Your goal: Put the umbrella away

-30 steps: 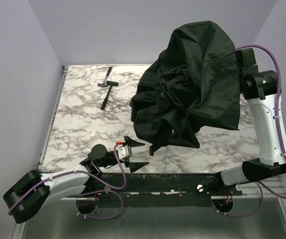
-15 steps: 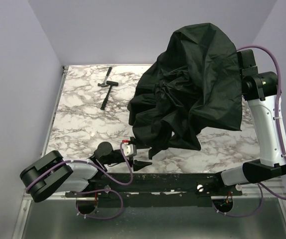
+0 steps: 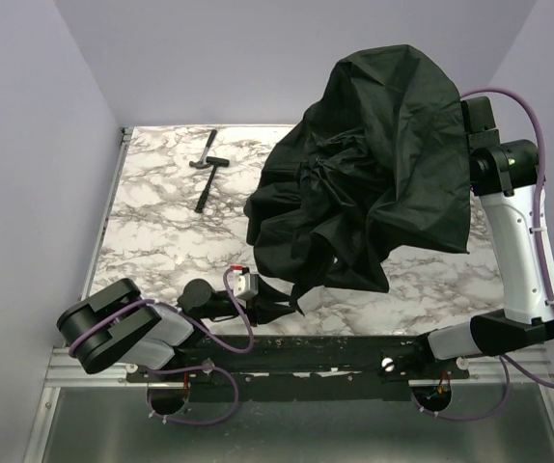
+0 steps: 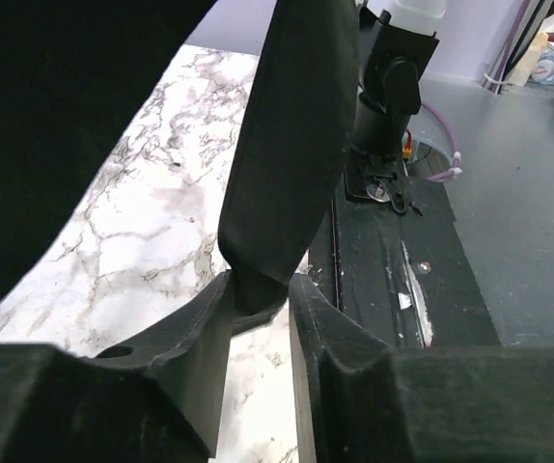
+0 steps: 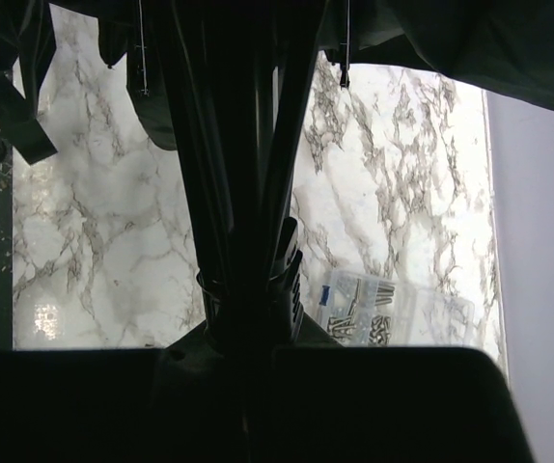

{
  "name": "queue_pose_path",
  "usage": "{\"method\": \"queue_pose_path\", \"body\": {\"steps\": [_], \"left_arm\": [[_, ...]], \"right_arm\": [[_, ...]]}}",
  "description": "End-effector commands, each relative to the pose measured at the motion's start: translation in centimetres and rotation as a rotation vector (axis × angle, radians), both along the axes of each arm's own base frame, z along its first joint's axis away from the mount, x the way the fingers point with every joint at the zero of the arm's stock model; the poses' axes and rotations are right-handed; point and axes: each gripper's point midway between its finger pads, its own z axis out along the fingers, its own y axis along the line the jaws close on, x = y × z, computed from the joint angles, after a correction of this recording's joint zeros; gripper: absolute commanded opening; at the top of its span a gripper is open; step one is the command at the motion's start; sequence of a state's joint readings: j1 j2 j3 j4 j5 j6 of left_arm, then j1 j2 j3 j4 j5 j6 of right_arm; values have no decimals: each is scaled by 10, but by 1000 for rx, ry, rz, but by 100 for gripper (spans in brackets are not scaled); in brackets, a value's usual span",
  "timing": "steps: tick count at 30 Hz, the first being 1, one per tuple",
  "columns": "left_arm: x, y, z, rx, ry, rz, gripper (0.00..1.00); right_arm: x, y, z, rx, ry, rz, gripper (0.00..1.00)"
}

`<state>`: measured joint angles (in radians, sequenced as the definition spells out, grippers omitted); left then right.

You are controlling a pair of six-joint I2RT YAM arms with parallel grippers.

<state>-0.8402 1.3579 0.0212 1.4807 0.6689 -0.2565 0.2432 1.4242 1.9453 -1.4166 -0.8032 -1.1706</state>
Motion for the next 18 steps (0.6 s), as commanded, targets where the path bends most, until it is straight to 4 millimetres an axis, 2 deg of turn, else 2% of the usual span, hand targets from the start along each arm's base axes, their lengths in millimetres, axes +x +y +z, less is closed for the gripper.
{"method": "queue_pose_path", "body": {"steps": [1, 2, 3, 4, 6, 7, 8, 9, 10, 13, 15, 17, 18], "left_arm": [[-15, 5, 0, -3, 0, -54, 28], [-14, 5, -5, 15, 15, -48, 27], [-9, 0, 3, 5, 1, -45, 25], [-7, -1, 1, 26, 8, -36, 20], [8, -4, -3, 75, 33, 33, 2], [16, -5, -1, 96, 27, 77, 0], [23, -5, -8, 142, 34, 133, 1], [32, -6, -5, 164, 29, 188, 14], [38, -4, -10, 206, 51, 238, 19], [45, 4, -8, 219, 76, 334, 38], [41, 13, -4, 154, 118, 365, 46], [35, 25, -2, 73, 196, 395, 59], [32, 30, 1, 32, 237, 403, 60]], "right_arm": [[-14, 3, 15, 43, -16, 10, 0], [-13, 2, 14, 37, -14, 5, 0], [-12, 2, 13, 35, -8, 1, 0], [-11, 2, 12, 33, -5, -4, 0], [-6, 2, 9, 37, 8, -30, 0], [-2, 1, 8, 42, 18, -50, 0], [2, 1, 9, 48, 13, -72, 0], [5, 1, 8, 54, 18, -92, 0], [8, 0, 8, 58, 13, -111, 0], [12, 1, 11, 79, 16, -138, 0], [13, 1, 12, 83, 16, -149, 0], [13, 0, 15, 87, 7, -162, 0], [13, -1, 16, 88, 4, -165, 0]]}}
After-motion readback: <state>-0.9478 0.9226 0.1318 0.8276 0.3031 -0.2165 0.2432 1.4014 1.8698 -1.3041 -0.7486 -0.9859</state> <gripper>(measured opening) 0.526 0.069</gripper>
